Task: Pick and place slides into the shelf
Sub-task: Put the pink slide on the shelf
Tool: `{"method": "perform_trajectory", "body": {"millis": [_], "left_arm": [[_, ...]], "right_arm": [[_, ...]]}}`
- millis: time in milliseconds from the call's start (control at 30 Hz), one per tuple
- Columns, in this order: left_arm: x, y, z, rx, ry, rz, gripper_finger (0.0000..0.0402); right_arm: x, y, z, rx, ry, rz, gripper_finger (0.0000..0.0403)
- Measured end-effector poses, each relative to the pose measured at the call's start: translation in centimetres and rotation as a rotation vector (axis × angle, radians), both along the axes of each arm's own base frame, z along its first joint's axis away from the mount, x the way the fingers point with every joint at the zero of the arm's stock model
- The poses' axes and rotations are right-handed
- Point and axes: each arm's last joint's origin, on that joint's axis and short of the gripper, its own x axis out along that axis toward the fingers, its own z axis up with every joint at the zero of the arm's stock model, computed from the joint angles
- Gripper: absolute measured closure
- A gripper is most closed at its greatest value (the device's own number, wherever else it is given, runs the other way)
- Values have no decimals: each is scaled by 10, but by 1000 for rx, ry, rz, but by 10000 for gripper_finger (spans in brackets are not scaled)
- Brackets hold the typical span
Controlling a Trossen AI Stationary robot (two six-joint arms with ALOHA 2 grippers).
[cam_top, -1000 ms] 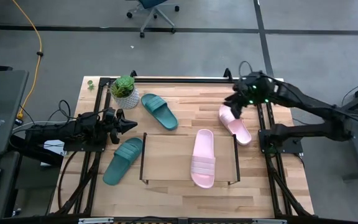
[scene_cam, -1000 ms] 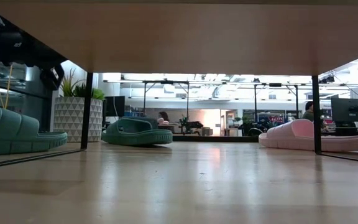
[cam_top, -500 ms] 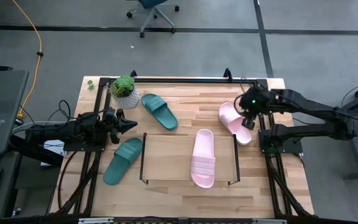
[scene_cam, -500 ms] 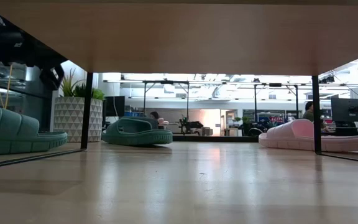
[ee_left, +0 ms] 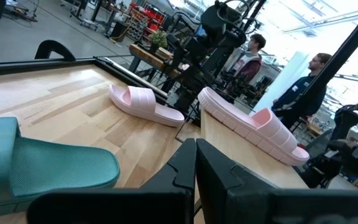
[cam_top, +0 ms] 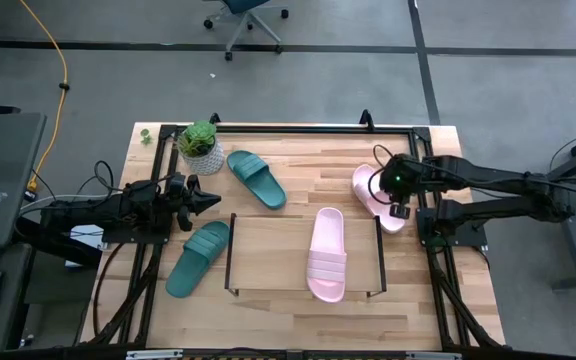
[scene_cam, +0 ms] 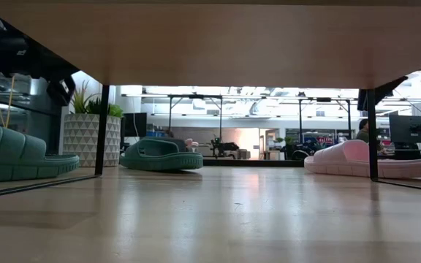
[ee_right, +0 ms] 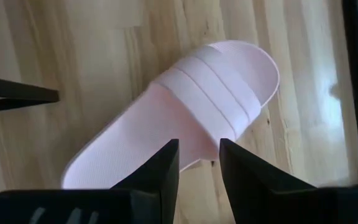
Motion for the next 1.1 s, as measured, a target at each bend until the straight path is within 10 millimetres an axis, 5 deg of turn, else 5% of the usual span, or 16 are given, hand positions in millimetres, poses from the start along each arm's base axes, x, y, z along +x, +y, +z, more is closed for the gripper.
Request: {"method": "perform_trajectory", "body": {"millis": [500, 733, 1100], "left_arm": [[0, 0, 0, -1, 3, 0, 401], [0, 0, 0, -1, 3, 0, 401], [0, 0, 0, 23, 9, 1, 401]], "right_arm": [[21, -8, -18, -82, 151, 58, 295], [24, -10, -13, 119, -5, -211, 295], [-8, -17, 5, 340, -436, -820, 295]]}}
